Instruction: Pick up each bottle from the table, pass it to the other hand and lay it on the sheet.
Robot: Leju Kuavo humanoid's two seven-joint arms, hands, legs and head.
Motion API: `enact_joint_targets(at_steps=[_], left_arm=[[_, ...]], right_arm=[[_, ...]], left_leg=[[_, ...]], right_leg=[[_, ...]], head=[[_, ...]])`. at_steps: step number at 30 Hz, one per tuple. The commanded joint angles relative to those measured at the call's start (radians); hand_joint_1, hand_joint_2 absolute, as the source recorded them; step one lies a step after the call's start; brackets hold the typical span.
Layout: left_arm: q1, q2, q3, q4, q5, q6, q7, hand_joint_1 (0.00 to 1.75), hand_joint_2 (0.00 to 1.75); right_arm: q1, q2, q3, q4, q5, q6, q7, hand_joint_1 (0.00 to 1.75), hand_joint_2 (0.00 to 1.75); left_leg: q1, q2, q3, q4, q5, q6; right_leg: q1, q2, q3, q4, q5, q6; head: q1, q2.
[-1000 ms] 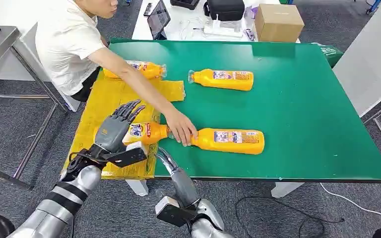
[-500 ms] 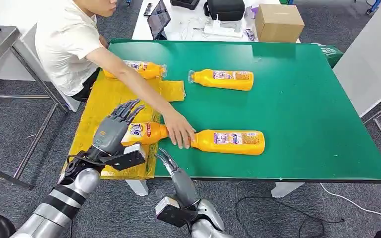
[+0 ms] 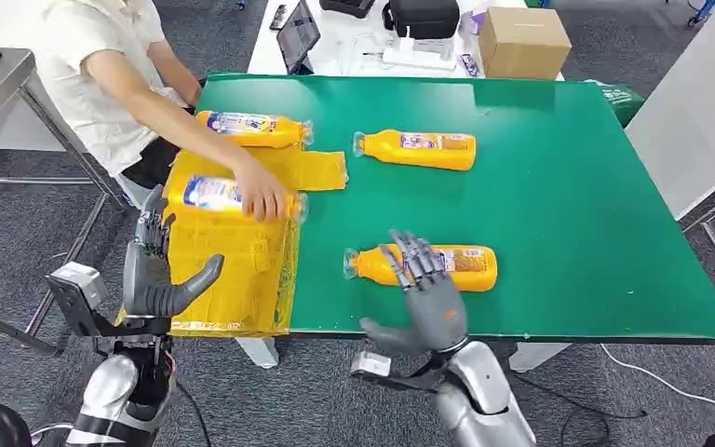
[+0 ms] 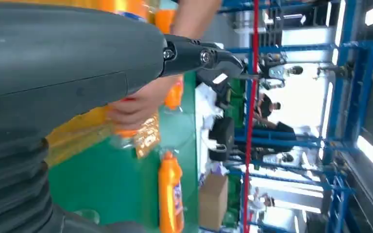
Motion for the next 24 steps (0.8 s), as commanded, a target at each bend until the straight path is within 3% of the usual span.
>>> enact_joint_targets(at_steps=[1, 3, 6, 11, 15, 16, 24], left_arm=[[0.051, -0.051, 0.056, 0.033, -0.033, 0.035, -0.004, 0.00, 1.75], [0.071, -0.060, 0.060, 0.030, -0.056, 0.037, -0.009, 0.00, 1.75], [0.095, -0.071, 0.054, 0.031, -0.084, 0.042, -0.014, 0.00, 1.75], [0.129, -0.084, 0.052, 0.006, -0.097, 0.046, -0.015, 0.00, 1.75], [0.129, -0.082, 0.051, 0.001, -0.099, 0.045, -0.014, 0.00, 1.75], [0.129, -0.082, 0.051, 0.001, -0.099, 0.045, -0.014, 0.00, 1.75], [0.127, -0.088, 0.046, 0.011, -0.106, 0.046, 0.007, 0.00, 1.75]], right_arm=[[-0.006, -0.036, -0.143, -0.043, 0.135, -0.003, 0.129, 0.00, 1.75], [-0.038, -0.110, -0.111, -0.005, 0.156, -0.003, 0.250, 0.00, 1.75], [-0.078, -0.176, -0.115, 0.062, 0.181, -0.003, 0.339, 0.00, 1.75], [-0.107, -0.217, -0.055, 0.187, 0.071, 0.076, 0.400, 0.00, 1.75], [-0.103, -0.214, -0.047, 0.190, 0.068, 0.070, 0.402, 0.00, 1.75], [-0.103, -0.214, -0.047, 0.190, 0.068, 0.070, 0.402, 0.00, 1.75], [-0.138, -0.245, -0.017, 0.278, 0.047, 0.146, 0.495, 0.00, 1.75]], left_leg=[[0.000, 0.000, 0.002, -0.001, -0.001, 0.001], [-0.001, 0.000, 0.005, -0.001, -0.001, 0.003], [-0.001, 0.001, 0.002, -0.001, 0.000, 0.002], [-0.001, 0.002, 0.005, -0.002, -0.001, 0.003], [-0.001, 0.002, 0.008, -0.002, -0.003, 0.003], [-0.001, 0.000, 0.002, -0.001, -0.001, 0.002], [-0.001, 0.001, 0.004, -0.001, -0.002, 0.003]], right_leg=[[0.000, -0.001, 0.002, -0.001, -0.001, -0.002], [0.000, -0.002, 0.006, -0.002, -0.001, -0.002], [0.000, 0.000, 0.002, -0.001, 0.000, -0.001], [0.000, 0.001, 0.006, -0.003, 0.000, -0.002], [0.001, -0.001, 0.008, -0.003, -0.001, -0.004], [-0.001, -0.001, 0.003, -0.001, 0.000, -0.002], [0.000, -0.001, 0.005, -0.002, -0.001, -0.002]], head=[[0.000, 0.000], [0.000, 0.000], [0.000, 0.000], [0.000, 0.000], [0.000, 0.000], [0.000, 0.000], [0.000, 0.000]])
